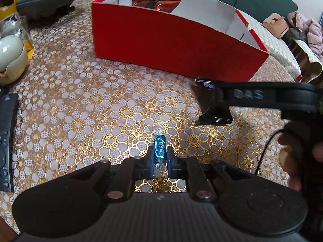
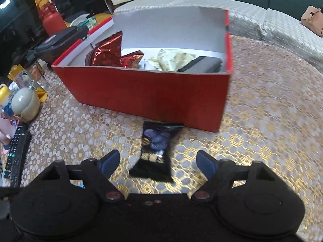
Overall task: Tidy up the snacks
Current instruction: 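Grasp the blue candy stick with the left tool while the right tool grasps the dark chocolate, then carry both snacks over the red box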
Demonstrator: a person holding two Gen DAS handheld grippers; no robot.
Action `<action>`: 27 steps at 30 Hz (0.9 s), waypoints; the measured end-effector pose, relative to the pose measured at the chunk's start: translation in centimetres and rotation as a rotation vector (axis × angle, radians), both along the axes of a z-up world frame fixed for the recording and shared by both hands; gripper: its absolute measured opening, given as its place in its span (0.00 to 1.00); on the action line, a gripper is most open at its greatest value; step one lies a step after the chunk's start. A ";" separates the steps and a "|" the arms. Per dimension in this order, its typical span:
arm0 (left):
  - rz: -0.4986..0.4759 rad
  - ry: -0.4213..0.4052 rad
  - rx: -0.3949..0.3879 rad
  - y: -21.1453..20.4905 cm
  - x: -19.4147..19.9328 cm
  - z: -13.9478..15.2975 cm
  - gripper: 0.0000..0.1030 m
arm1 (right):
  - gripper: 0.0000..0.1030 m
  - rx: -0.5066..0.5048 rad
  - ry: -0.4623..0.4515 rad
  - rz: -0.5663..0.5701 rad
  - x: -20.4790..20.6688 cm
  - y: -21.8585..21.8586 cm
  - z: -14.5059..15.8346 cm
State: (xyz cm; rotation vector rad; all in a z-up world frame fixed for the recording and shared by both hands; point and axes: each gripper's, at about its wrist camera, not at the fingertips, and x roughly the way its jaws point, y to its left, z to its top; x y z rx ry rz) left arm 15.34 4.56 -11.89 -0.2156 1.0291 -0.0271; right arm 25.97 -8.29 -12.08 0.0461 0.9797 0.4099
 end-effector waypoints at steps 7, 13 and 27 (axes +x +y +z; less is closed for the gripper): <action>-0.005 0.000 -0.007 -0.1 0.0 -0.1 0.12 | 0.50 -0.047 0.010 0.008 0.9 1.3 -1.0; -0.003 0.003 -0.004 -0.2 0.0 -0.2 0.12 | 0.34 -0.061 -0.015 0.035 0.4 1.4 -0.9; 0.005 -0.020 0.004 -0.5 -0.7 1.1 0.12 | 0.31 -0.013 -0.035 0.033 -2.2 -0.5 1.1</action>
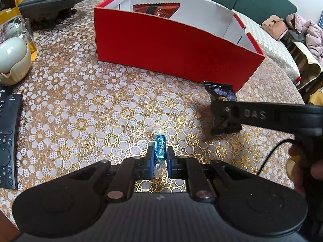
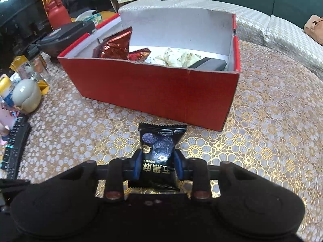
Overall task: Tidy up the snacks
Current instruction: 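Carry both snacks over the red box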
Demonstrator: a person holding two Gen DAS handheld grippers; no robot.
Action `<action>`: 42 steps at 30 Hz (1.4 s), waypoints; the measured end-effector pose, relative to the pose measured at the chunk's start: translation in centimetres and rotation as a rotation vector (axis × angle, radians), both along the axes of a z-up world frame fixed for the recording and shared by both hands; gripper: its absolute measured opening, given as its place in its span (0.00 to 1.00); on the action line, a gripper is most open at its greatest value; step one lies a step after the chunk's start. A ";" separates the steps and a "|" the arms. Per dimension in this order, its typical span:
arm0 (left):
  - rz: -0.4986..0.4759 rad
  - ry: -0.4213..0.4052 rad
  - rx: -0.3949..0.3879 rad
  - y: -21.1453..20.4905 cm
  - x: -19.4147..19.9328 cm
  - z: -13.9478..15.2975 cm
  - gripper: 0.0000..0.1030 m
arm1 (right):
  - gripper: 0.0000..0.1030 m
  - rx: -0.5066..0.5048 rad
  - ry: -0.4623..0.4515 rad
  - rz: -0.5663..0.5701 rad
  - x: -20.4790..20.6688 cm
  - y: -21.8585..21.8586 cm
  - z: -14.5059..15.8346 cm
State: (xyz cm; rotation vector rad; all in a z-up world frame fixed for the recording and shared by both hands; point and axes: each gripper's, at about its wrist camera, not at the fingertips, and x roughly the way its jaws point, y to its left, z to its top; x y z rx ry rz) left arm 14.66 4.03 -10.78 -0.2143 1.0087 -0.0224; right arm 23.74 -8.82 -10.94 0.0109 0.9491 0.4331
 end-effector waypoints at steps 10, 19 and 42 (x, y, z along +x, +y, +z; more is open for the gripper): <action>-0.006 -0.053 0.016 -0.9 -1.1 2.5 0.12 | 0.31 0.060 -0.056 -0.005 -3.6 -2.4 3.4; -0.022 -0.131 0.046 -1.8 -1.6 5.8 0.12 | 0.31 0.117 -0.113 -0.018 -5.5 -4.3 6.9; -0.059 -0.246 0.138 -2.3 7.4 13.2 0.12 | 0.31 0.069 -0.258 -0.021 0.3 -4.3 12.6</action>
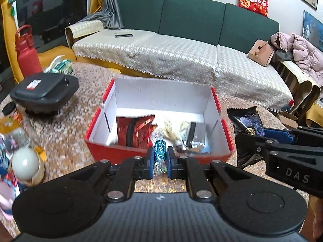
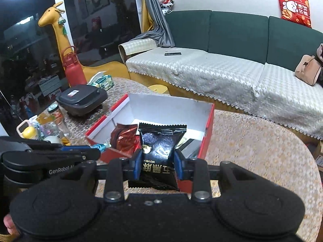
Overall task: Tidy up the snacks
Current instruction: 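Carry both snacks over the red box, then lower both snacks into the box and open both tools to drop them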
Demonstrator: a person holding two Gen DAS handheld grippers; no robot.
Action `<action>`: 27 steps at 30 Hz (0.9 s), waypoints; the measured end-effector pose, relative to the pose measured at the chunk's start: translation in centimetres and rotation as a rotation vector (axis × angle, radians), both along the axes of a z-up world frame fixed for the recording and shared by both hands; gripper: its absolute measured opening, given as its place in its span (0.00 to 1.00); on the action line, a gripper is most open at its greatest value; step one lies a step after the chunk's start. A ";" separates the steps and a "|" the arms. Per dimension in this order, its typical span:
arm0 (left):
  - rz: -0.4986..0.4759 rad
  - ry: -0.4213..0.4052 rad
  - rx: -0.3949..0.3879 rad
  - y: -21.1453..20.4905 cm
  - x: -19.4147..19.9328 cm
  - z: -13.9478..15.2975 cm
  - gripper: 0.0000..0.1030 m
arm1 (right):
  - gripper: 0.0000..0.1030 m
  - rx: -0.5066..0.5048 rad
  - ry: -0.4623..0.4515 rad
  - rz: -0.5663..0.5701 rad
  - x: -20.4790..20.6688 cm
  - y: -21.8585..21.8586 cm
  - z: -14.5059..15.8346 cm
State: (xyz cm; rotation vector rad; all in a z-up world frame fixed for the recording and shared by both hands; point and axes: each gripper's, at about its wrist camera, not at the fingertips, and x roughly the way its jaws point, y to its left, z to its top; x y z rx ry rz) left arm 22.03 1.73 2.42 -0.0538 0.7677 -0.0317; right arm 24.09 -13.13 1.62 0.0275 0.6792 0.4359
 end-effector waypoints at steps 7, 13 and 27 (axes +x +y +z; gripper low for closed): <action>-0.008 0.017 0.023 1.0 4.4 -0.2 0.12 | 0.31 -0.041 -0.006 0.000 3.8 0.8 -0.4; -0.005 0.042 0.041 1.9 7.6 -1.4 0.12 | 0.31 -0.060 0.035 -0.011 7.5 1.7 -2.0; -0.040 0.130 0.049 1.7 12.3 -6.0 0.12 | 0.31 -0.166 0.112 0.003 12.0 4.4 -7.2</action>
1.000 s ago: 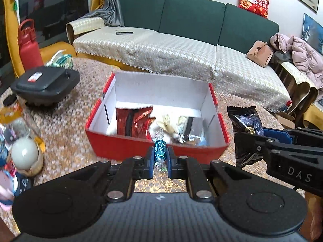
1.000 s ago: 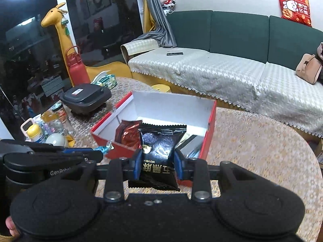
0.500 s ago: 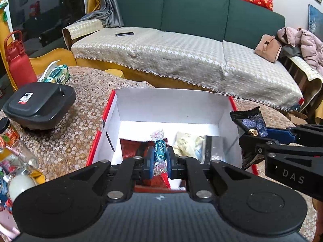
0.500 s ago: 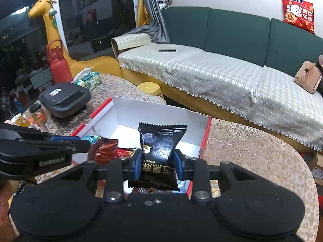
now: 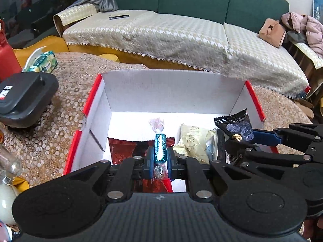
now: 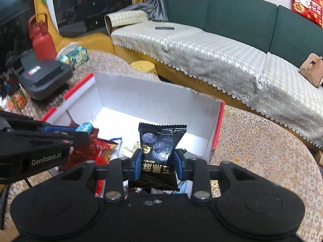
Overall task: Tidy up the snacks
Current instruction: 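Lower both snacks into the box and open both tools to drop them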
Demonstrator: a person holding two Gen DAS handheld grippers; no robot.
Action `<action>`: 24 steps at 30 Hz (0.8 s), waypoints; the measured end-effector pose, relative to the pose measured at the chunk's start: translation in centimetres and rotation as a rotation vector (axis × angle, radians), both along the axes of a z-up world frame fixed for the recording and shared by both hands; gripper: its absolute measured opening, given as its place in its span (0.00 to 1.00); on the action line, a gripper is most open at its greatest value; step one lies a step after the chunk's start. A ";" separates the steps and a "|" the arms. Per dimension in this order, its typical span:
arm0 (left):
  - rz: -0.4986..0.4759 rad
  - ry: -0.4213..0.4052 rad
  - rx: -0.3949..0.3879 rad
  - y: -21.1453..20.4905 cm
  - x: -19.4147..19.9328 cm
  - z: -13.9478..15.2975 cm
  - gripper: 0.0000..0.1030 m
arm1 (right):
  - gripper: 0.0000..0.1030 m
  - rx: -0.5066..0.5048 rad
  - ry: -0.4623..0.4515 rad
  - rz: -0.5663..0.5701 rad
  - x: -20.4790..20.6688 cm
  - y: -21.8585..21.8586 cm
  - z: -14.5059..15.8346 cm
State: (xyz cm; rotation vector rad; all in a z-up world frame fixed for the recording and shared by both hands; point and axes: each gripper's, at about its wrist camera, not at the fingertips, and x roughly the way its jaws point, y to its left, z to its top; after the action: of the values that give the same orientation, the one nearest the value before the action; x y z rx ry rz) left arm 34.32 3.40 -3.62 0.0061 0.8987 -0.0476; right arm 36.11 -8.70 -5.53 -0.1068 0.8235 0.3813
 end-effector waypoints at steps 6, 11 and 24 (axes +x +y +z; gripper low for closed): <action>-0.030 0.008 -0.001 -0.7 0.4 -0.7 0.12 | 0.31 -0.033 0.025 0.020 0.1 0.9 -1.4; -0.041 0.009 -0.011 -1.0 0.2 -1.0 0.12 | 0.31 -0.028 0.038 0.028 -0.1 1.0 -1.5; -0.020 -0.008 -0.067 -0.4 -1.3 0.3 0.52 | 0.32 0.032 0.061 -0.010 -1.1 -1.3 -0.5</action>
State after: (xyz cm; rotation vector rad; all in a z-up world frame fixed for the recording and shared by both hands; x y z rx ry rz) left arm 32.99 3.04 -3.30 -0.0474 0.8890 -0.0960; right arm 35.01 -9.96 -6.00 -0.0618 0.8779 0.3896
